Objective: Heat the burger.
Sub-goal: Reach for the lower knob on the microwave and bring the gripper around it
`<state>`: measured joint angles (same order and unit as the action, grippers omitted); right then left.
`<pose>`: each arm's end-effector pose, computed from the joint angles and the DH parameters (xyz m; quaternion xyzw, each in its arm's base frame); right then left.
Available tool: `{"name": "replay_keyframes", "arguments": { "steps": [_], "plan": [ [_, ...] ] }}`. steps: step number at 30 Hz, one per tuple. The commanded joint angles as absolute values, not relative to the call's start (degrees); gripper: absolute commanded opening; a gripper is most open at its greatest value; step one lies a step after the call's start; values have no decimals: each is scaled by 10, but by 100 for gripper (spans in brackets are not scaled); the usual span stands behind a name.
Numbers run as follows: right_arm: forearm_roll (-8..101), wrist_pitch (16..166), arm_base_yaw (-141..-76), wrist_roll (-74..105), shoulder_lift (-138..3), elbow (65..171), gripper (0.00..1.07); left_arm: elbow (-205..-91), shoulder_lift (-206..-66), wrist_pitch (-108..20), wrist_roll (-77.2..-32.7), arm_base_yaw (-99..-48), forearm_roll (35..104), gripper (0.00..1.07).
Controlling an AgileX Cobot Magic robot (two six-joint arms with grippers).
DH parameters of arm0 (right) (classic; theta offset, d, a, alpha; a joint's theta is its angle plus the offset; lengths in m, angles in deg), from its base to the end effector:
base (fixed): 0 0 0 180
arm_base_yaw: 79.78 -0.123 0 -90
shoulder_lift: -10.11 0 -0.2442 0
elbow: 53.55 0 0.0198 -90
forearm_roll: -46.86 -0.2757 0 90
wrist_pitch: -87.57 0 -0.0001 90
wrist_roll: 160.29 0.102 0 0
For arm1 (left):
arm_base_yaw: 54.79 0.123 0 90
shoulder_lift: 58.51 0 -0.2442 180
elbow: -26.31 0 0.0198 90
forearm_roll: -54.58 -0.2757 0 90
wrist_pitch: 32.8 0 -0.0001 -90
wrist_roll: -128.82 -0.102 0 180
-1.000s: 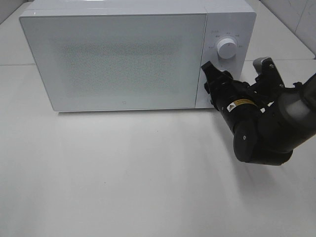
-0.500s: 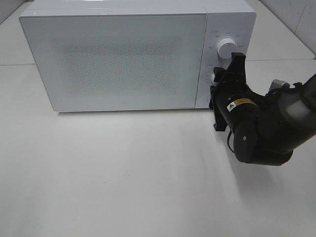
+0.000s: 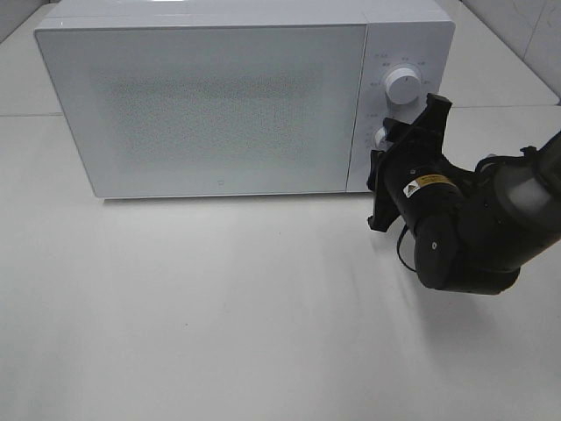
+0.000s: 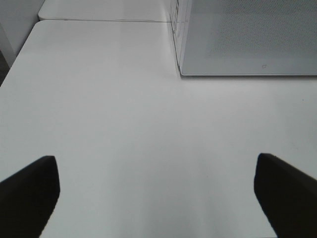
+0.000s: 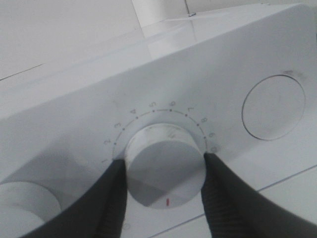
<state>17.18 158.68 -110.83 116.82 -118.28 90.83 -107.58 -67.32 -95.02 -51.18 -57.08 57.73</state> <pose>0.3128 0.1325 0.0461 0.5722 0.4636 0.5472 0.3977 0.0633 -0.0075 0.2885 0.0188 0.8528 -0.0378 0.5206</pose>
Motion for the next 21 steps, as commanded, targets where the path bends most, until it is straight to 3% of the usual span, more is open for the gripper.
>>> {"name": "replay_keyframes", "arguments": {
  "steps": [1, 21],
  "plan": [
    [177, 1689, -1104, 1175, -1182, 923, 35, -1074, -664, -942, -512, -574, 579, 101],
    [172, 1683, -1104, 1173, -1182, 921, 37, -1074, -664, -942, -512, -574, 579, 101]
  ]
}}
